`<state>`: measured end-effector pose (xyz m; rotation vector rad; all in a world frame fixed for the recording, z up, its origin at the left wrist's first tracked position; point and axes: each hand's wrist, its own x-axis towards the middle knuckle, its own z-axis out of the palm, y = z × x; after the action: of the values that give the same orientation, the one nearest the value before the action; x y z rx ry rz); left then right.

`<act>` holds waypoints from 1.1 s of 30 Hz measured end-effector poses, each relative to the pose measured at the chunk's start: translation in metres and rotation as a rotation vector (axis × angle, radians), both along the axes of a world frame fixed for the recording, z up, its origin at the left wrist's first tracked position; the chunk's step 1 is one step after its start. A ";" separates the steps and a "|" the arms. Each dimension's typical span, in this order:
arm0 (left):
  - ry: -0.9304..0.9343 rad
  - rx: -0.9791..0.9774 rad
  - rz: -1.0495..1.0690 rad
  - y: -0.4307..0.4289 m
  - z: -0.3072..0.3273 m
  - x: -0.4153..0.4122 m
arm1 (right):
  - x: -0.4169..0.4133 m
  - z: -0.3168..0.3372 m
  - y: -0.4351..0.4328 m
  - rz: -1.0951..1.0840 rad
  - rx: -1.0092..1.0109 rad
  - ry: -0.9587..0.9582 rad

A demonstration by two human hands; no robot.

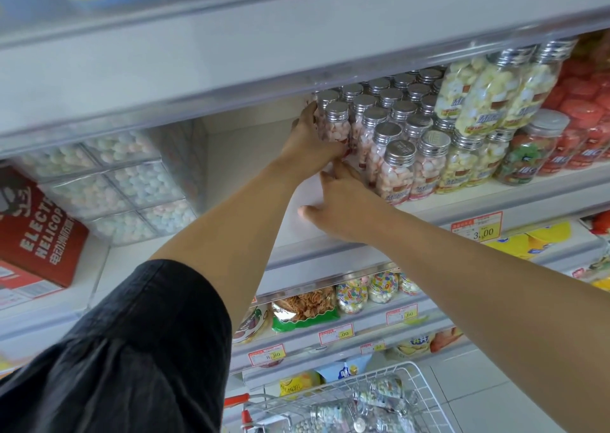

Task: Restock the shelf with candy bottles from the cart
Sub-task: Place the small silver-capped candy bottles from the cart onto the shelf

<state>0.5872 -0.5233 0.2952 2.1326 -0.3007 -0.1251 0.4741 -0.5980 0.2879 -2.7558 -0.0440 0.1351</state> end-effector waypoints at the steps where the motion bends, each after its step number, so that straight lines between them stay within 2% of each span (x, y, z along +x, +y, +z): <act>1: 0.016 -0.017 -0.002 0.000 -0.003 0.005 | 0.000 0.001 0.000 0.005 -0.005 0.001; 9: 0.124 -0.023 -0.073 0.007 0.016 0.002 | -0.001 0.002 -0.001 0.029 -0.036 0.021; 19: 0.058 -0.027 0.068 0.001 0.005 -0.001 | -0.003 0.004 0.001 0.021 -0.052 0.001; 33: 0.033 -0.074 0.068 0.004 0.004 -0.002 | -0.004 0.004 0.003 0.031 -0.080 0.006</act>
<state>0.5847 -0.5189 0.2991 2.0625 -0.2107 -0.1079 0.4701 -0.5954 0.2921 -2.8353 -0.0818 0.1569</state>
